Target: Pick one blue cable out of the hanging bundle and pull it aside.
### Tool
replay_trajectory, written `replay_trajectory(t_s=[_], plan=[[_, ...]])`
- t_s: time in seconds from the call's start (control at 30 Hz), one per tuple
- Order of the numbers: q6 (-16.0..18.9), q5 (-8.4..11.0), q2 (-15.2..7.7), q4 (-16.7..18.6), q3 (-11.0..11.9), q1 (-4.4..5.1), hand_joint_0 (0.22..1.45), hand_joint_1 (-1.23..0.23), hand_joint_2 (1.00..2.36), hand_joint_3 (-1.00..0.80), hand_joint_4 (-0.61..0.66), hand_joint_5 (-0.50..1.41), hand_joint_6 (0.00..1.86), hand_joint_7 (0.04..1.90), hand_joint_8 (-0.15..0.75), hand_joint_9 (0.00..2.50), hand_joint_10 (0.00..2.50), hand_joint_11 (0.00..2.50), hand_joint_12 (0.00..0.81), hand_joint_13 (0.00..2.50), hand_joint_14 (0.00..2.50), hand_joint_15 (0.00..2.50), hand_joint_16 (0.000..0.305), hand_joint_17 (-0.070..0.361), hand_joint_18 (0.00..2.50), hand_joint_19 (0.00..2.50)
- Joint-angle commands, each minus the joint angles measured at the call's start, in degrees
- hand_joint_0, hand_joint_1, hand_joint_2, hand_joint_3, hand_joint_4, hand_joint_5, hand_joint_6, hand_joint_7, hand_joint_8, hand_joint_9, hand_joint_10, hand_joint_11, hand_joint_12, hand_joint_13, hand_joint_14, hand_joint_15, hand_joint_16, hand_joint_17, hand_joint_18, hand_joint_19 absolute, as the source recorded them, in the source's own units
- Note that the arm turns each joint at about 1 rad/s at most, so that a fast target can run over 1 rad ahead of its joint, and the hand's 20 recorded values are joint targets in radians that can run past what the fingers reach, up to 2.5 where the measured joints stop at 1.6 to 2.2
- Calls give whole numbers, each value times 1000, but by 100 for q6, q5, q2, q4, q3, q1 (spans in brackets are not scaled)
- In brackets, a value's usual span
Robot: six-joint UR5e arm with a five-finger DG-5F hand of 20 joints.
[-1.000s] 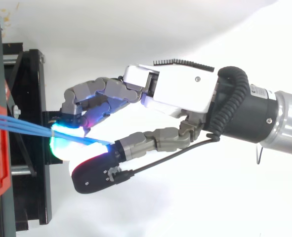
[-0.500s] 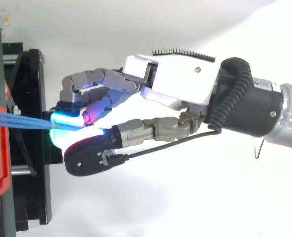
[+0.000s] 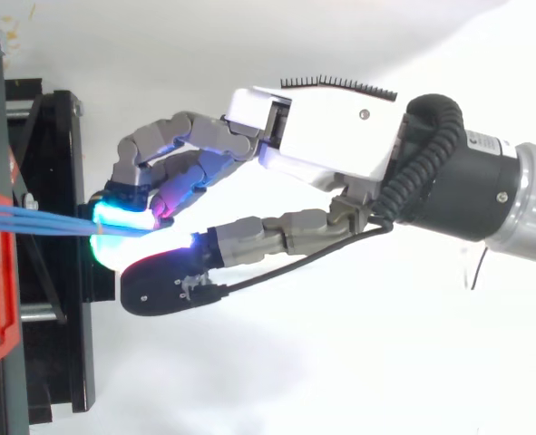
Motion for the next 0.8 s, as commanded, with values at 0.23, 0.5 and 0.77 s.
replay_trajectory(t_s=[0.23, 0.5, 0.77], plan=[[46, -74, 7, -367, 188, -96, 524, -727, 1003, -449, 137, -165, 876, 868, 315, 823, 13, 412, 385, 565, 8, 221, 52, 118, 631, 438], [151, -109, 7, -516, 259, -114, 541, -558, 1017, -180, 166, -122, 891, 1052, 346, 921, 15, 404, 395, 579, 9, 250, 54, 121, 611, 468], [160, -109, 7, -613, 311, -123, 561, -724, 1022, -95, 124, -146, 917, 998, 328, 883, 15, 433, 382, 572, 11, 247, 51, 114, 601, 452]])
